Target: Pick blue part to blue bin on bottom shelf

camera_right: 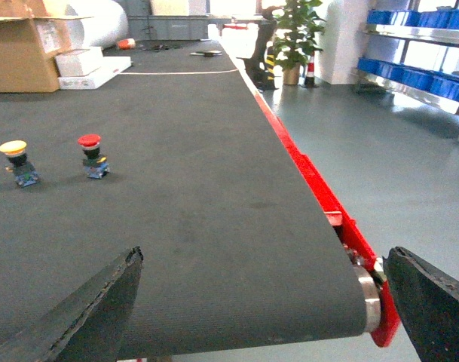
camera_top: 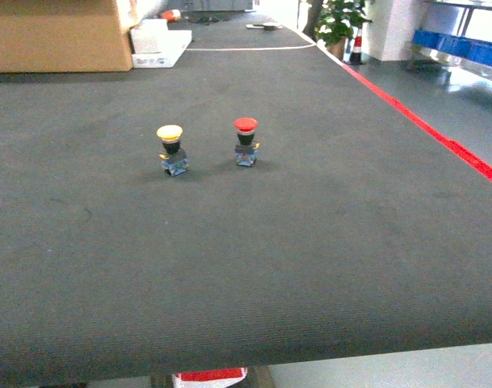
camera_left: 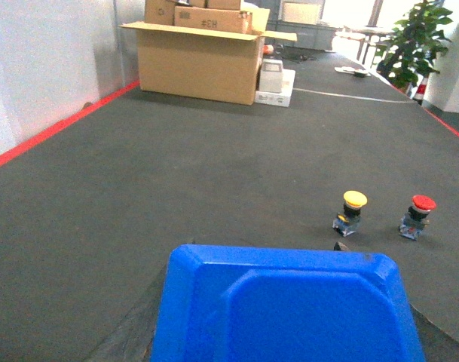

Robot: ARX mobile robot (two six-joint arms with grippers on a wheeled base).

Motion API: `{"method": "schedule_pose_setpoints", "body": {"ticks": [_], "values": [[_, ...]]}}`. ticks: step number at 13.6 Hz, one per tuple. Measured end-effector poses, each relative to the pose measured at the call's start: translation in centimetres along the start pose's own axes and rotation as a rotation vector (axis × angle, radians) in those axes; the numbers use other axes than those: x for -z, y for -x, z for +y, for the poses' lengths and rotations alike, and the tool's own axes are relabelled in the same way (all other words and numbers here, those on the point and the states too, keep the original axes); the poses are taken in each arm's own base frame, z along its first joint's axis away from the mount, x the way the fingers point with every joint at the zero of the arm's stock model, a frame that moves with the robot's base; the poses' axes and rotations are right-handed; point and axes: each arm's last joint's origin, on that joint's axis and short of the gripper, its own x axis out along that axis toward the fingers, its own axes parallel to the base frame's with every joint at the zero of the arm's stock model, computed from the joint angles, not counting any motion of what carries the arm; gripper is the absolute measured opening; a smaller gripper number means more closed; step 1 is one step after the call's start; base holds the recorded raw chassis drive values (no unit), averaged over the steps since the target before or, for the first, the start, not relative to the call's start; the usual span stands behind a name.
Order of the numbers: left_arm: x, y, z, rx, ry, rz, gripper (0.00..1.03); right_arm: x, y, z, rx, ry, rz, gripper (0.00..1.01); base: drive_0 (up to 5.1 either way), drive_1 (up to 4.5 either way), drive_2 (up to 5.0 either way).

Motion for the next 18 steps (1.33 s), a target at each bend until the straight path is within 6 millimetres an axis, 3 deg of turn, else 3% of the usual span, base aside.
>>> {"method": "schedule_pose_setpoints", "body": {"ticks": [18], "values": [[0.02,0.0,0.0,0.0,-0.001,0.002,0.44,0.0,0.0,0.0,0.0,0.0,0.0,0.98,-1.6,-1.64,-1.6]]}}
